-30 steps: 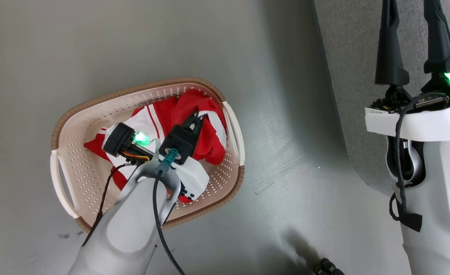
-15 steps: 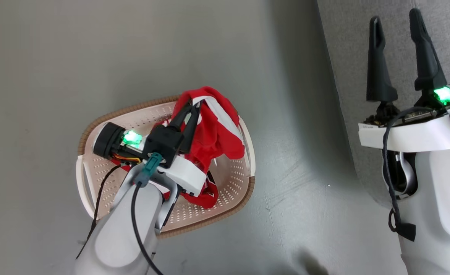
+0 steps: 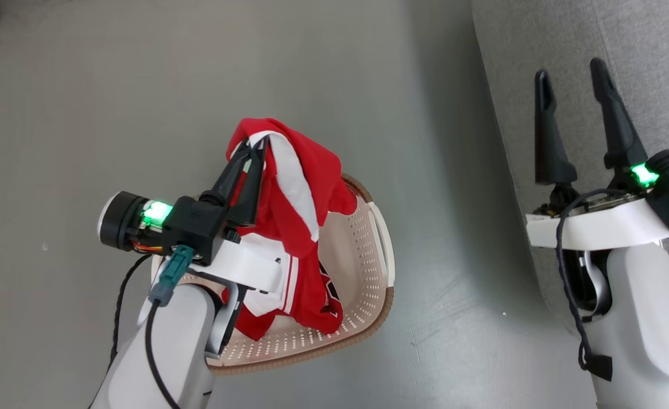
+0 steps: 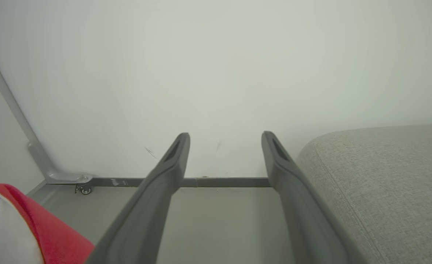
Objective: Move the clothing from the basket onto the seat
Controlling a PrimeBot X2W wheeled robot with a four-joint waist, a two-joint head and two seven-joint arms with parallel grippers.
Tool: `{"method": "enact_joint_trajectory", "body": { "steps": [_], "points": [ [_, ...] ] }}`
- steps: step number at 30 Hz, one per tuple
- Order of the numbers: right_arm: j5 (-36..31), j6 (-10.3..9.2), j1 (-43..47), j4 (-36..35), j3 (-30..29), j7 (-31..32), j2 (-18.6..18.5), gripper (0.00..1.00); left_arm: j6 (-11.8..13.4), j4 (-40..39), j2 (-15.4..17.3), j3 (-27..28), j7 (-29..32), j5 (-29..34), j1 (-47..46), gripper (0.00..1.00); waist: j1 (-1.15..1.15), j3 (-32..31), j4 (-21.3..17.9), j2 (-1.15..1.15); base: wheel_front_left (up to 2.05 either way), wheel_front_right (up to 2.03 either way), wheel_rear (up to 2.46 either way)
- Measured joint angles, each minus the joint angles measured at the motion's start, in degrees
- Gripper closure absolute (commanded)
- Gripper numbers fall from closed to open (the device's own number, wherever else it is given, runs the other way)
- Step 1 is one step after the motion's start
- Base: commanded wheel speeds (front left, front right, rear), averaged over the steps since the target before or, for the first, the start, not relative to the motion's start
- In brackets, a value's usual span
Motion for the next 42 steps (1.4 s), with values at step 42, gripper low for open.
{"method": "enact_joint_trajectory", "body": {
  "steps": [42],
  "points": [
    [2.36, 0.00, 11.90, 6.34, 28.47, 1.43, -4.71, 0.00, -3.08, -6.57, 3.25, 3.28, 0.00, -2.35, 6.88, 1.00, 0.00, -24.92, 4.98, 0.00, 0.00, 0.00, 0.00]
  ]
}}
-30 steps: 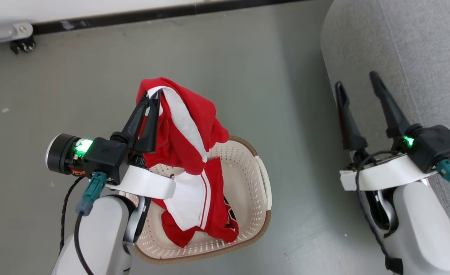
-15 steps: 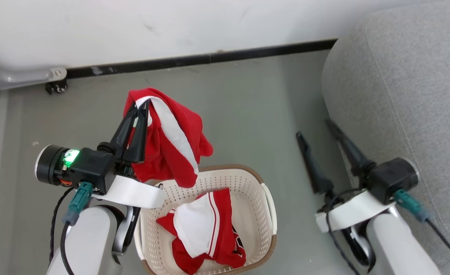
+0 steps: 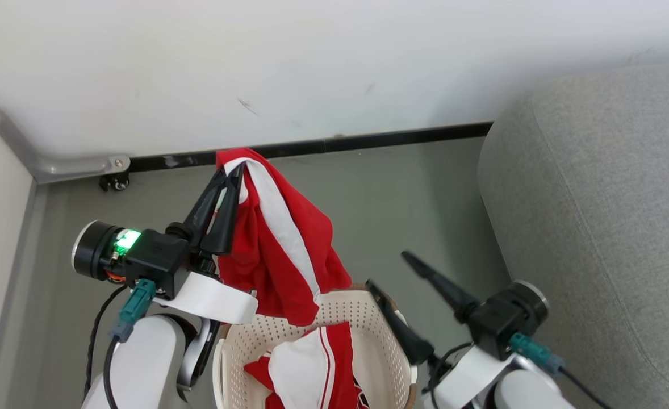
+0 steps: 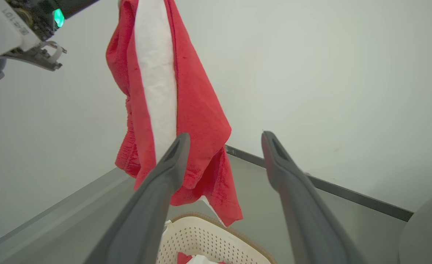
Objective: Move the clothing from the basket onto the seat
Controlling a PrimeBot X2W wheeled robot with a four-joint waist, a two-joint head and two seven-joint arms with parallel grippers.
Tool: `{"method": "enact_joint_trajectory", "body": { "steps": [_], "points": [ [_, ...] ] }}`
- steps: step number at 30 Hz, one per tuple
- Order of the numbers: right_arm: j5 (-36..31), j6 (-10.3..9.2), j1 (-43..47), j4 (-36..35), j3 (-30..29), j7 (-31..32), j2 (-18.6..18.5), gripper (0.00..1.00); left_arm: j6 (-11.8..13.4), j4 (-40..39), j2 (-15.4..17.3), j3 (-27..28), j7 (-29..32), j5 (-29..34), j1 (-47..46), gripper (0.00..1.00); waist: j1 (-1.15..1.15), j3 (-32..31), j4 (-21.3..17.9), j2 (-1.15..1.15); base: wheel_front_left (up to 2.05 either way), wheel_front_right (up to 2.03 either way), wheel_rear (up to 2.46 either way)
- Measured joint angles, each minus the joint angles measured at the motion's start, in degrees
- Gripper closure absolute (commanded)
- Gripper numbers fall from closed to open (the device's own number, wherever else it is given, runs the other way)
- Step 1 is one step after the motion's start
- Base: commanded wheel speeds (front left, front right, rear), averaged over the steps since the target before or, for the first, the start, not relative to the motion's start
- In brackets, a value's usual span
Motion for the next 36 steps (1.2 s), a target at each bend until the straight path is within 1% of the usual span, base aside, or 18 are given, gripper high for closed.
{"method": "enact_joint_trajectory", "body": {
  "steps": [6, 11, 16, 23, 31, 36],
  "points": [
    [2.20, 0.01, 0.85, 0.02, 5.21, 1.10, -0.60, 0.00, -0.48, 0.88, -0.18, -1.11, 0.01, 0.00, 0.09, 1.00, 0.00, -2.75, 0.38, 0.00, 0.00, 0.00, 0.00],
    [3.03, 0.01, 1.25, 0.75, 6.71, 1.74, -1.07, 0.00, -1.05, 1.21, -0.62, -2.20, 0.60, 0.00, 0.14, 1.00, 0.00, -4.71, 0.62, 0.00, 0.00, 0.00, 0.00],
    [3.70, 0.01, 1.25, 2.40, 8.18, 2.27, -1.04, 0.00, -1.07, 1.44, -0.93, -2.97, 1.63, 0.01, 0.20, 1.00, 0.00, -6.28, 0.85, 0.00, 0.00, 0.00, 0.00],
    [5.77, 0.01, 1.14, 4.83, 11.31, 3.02, 0.78, 0.00, -1.52, 1.52, -1.37, -4.08, 3.56, 0.19, 0.20, 1.00, 0.00, -7.71, 1.42, 0.00, 0.00, 0.00, 0.00],
    [6.24, 0.01, 0.09, 8.33, 11.34, 3.02, 1.32, 0.00, -1.52, 0.87, -1.98, -5.52, 5.41, 0.37, 0.20, 1.00, 0.00, -8.38, 2.60, 0.00, 0.00, 0.00, 0.00],
    [6.06, 0.01, -1.68, 9.92, 9.51, 2.86, 2.12, 0.00, -1.57, 0.09, -2.20, -6.17, 6.16, 0.64, 0.20, 1.00, 0.00, -8.48, 3.37, 0.00, 0.00, 0.00, 0.00]
  ]
}}
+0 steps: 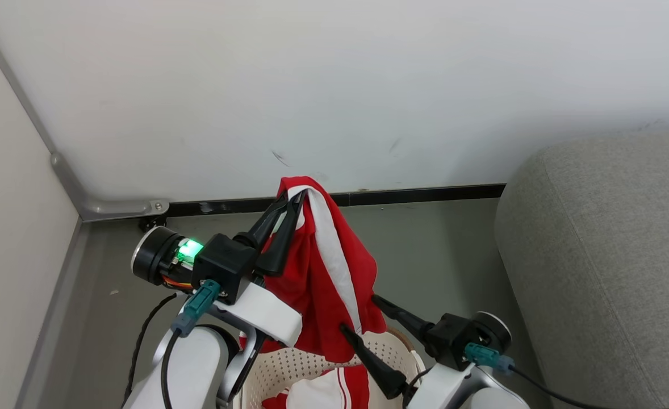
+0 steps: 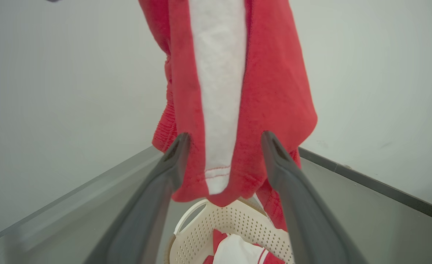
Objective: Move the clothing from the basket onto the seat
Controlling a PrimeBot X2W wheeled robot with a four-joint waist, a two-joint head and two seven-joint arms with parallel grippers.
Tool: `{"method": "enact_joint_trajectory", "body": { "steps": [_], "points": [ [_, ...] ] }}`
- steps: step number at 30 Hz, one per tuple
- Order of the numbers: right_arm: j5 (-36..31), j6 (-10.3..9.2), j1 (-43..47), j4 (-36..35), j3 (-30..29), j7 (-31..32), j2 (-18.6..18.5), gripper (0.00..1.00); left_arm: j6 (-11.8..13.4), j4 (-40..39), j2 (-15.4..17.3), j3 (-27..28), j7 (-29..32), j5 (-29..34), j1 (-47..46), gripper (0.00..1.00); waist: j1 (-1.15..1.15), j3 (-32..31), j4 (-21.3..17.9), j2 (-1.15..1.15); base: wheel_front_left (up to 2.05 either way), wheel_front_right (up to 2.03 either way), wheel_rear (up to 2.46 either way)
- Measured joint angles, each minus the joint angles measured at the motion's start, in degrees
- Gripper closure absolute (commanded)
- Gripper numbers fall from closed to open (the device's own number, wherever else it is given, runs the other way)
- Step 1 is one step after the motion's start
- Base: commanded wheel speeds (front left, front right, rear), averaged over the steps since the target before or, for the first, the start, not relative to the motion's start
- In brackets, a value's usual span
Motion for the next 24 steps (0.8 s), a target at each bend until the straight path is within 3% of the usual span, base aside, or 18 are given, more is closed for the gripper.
{"method": "enact_joint_trajectory", "body": {
  "steps": [22, 23, 24],
  "points": [
    [-3.49, 0.00, -6.88, 9.57, -0.90, -1.45, 1.75, 0.00, -1.01, -2.57, -1.58, -3.83, 2.50, 0.00, -0.01, 1.00, 0.00, 0.60, 2.99, 0.00, 0.00, 0.00, 0.00],
    [-3.59, 0.00, -7.84, 10.40, -0.94, -1.56, 1.76, 0.40, -1.01, -2.79, -1.70, -4.05, 2.68, 0.00, -0.01, 1.00, 0.00, 0.71, 3.30, 0.00, 0.00, 0.00, 0.00],
    [-3.60, 0.00, -8.21, 10.68, -0.94, -1.70, 1.77, 0.66, -1.01, -2.86, -1.74, -4.14, 2.68, -0.01, -0.01, 1.00, 0.00, 0.77, 3.43, 0.00, 0.00, 0.00, 0.00]
  ]
}}
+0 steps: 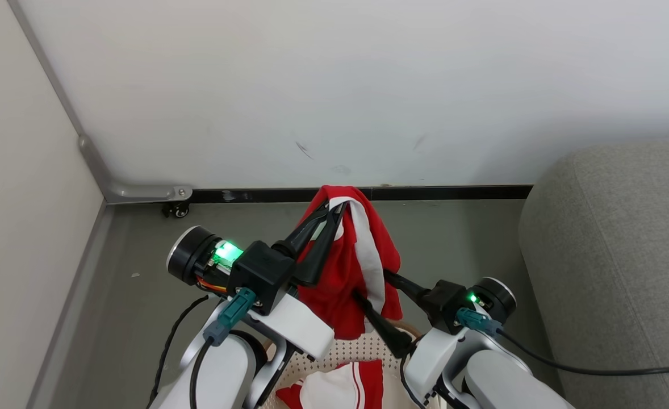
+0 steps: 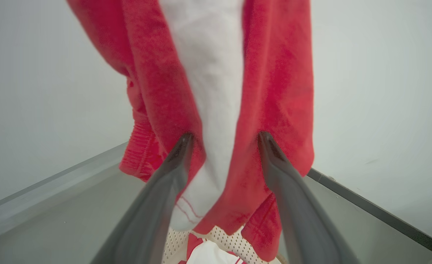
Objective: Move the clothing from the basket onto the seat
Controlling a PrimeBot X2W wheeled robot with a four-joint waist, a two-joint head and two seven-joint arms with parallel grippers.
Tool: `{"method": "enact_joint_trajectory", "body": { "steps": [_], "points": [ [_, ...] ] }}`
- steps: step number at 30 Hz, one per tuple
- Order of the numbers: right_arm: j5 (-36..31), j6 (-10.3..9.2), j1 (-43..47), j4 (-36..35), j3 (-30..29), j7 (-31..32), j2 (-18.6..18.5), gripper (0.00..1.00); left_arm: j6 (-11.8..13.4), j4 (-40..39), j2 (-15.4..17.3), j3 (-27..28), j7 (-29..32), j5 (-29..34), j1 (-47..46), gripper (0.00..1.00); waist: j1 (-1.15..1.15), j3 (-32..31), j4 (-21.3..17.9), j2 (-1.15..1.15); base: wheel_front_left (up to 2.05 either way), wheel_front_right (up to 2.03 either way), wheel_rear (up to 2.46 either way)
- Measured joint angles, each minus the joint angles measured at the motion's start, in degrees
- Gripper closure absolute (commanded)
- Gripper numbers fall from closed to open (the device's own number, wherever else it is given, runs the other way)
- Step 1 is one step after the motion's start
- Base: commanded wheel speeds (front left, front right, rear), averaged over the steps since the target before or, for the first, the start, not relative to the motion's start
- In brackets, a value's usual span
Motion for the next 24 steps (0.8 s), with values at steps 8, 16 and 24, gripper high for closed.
{"method": "enact_joint_trajectory", "body": {
  "steps": [8, 16, 24],
  "points": [
    [-0.40, 0.00, -1.83, 2.18, 0.00, -0.66, 0.16, 1.00, 0.02, -0.07, -0.12, 0.34, 0.22, -0.56, 0.00, 1.00, 0.00, 0.64, 0.54, 0.00, 0.00, 0.00, 0.00],
    [1.07, 0.00, -1.91, 2.58, -0.99, -1.27, 0.24, 1.00, 0.62, 2.07, 0.19, 2.59, 0.15, -2.14, 0.75, 1.00, 0.00, 0.99, -0.41, 0.00, 0.00, 0.00, 0.00],
    [4.10, 0.00, -1.69, 0.59, -4.85, -1.85, -0.76, 1.00, 1.10, 4.95, 0.76, 3.69, -0.79, -3.15, 3.44, 1.00, 0.00, 1.02, -2.11, 0.00, 0.00, 0.00, 0.00]
  ]
}}
